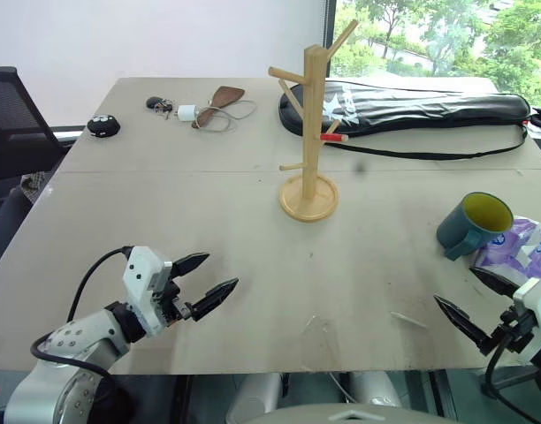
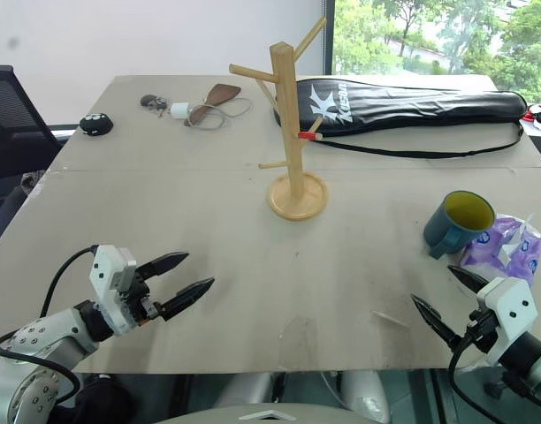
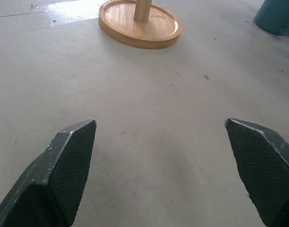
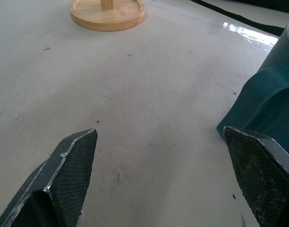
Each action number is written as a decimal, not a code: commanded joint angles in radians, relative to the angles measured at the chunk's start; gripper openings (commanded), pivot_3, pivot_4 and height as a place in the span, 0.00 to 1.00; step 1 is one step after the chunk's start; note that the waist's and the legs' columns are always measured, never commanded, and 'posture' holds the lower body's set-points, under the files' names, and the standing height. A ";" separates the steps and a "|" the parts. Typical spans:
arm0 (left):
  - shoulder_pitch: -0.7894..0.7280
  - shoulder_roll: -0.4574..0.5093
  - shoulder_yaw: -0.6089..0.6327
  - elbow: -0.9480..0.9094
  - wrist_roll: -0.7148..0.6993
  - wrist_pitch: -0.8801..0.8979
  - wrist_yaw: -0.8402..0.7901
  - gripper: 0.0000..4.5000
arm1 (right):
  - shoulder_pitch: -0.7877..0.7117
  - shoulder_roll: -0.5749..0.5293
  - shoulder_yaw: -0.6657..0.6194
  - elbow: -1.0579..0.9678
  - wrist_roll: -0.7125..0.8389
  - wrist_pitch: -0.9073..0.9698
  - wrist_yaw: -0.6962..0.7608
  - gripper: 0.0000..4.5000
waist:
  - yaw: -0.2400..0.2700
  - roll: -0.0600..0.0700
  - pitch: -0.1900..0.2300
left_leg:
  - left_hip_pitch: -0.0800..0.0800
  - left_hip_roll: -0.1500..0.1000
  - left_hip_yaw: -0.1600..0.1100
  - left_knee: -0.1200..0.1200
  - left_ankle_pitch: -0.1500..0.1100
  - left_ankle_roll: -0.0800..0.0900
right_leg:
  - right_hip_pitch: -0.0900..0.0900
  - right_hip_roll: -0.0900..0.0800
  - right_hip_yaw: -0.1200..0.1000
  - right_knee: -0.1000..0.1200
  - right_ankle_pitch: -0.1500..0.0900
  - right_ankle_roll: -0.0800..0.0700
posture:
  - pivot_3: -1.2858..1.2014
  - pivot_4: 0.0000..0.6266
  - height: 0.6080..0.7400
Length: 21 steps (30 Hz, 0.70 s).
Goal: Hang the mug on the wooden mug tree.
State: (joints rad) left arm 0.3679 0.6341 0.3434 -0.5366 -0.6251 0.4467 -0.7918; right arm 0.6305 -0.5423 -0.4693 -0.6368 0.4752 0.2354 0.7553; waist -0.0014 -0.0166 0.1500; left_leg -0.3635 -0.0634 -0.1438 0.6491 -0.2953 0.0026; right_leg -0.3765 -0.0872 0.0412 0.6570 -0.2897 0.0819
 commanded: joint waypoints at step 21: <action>-0.482 0.160 -0.213 -0.083 -0.287 0.163 -0.271 1.00 | -0.107 -0.078 -0.140 0.036 -0.152 0.299 -0.302 0.96 | -0.012 0.002 -0.001 | 0.001 -0.001 0.001 0.000 0.002 -0.003 | 0.000 0.001 0.001 0.001 0.000 0.000 | 0.52 0.24 0.99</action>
State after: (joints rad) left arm -0.1156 0.7955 0.1278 -0.5811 -0.8993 0.6139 -1.0651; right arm 0.5404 -0.6049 -0.6056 -0.6320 0.3468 0.5171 0.4624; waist -0.0137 -0.0146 0.1491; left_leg -0.3627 -0.0642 -0.1430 0.6494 -0.2934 -0.0005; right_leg -0.3764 -0.0859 0.0422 0.6581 -0.2897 0.0820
